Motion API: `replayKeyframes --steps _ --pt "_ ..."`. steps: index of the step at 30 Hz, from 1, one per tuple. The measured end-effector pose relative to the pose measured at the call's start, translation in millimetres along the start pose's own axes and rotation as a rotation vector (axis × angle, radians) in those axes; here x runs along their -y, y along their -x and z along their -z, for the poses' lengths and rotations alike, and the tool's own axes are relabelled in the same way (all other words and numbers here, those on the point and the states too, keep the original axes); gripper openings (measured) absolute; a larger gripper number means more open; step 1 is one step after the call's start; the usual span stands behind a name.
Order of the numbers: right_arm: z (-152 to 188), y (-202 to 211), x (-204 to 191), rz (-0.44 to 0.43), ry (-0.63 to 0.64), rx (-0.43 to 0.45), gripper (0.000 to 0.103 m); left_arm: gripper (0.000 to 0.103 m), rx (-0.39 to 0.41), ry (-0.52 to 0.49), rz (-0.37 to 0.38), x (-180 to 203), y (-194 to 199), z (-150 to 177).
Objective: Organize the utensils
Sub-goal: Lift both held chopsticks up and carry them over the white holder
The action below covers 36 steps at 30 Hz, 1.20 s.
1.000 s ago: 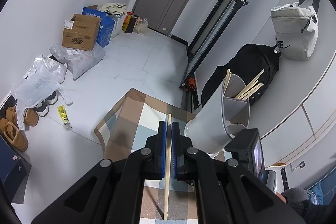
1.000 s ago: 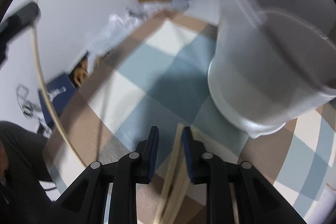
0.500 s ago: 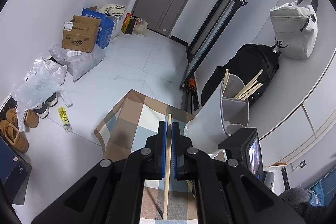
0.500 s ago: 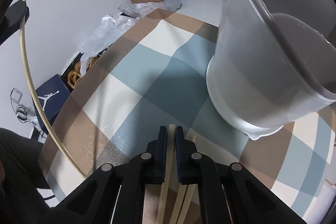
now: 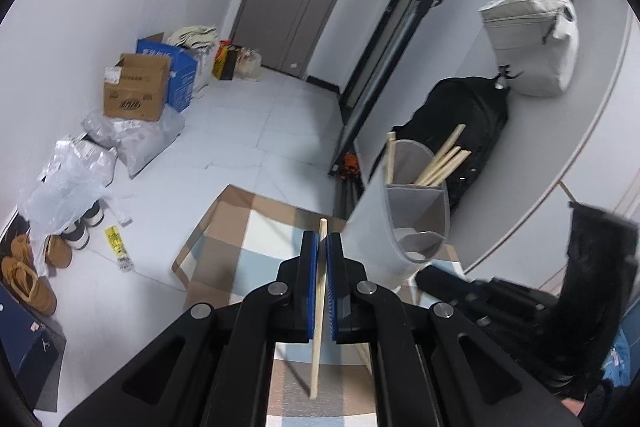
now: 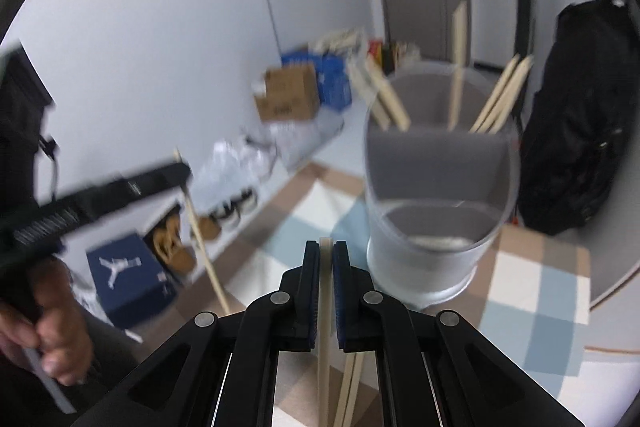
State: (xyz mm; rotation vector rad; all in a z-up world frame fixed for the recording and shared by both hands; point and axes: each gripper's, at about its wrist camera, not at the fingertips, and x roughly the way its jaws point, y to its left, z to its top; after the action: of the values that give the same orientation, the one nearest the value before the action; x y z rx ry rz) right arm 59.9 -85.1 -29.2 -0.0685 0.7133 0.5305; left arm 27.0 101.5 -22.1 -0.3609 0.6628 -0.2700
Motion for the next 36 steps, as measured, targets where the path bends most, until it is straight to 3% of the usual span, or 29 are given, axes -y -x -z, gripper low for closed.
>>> replayKeyframes --steps 6,17,27,36 --pt "-3.4 56.0 18.8 -0.004 -0.03 0.137 0.006 0.0 0.022 -0.044 0.013 17.8 11.8 -6.4" --pt "-23.0 92.3 24.8 -0.018 -0.048 0.265 0.006 0.0 0.011 -0.091 0.021 45.8 20.1 -28.3" --pt "-93.8 132.0 46.9 -0.008 -0.024 0.424 0.006 0.0 0.067 -0.143 0.047 83.5 28.6 -90.8" --pt "-147.6 127.4 73.4 0.007 -0.022 0.498 0.006 0.0 0.116 -0.166 0.043 97.8 13.0 -140.2"
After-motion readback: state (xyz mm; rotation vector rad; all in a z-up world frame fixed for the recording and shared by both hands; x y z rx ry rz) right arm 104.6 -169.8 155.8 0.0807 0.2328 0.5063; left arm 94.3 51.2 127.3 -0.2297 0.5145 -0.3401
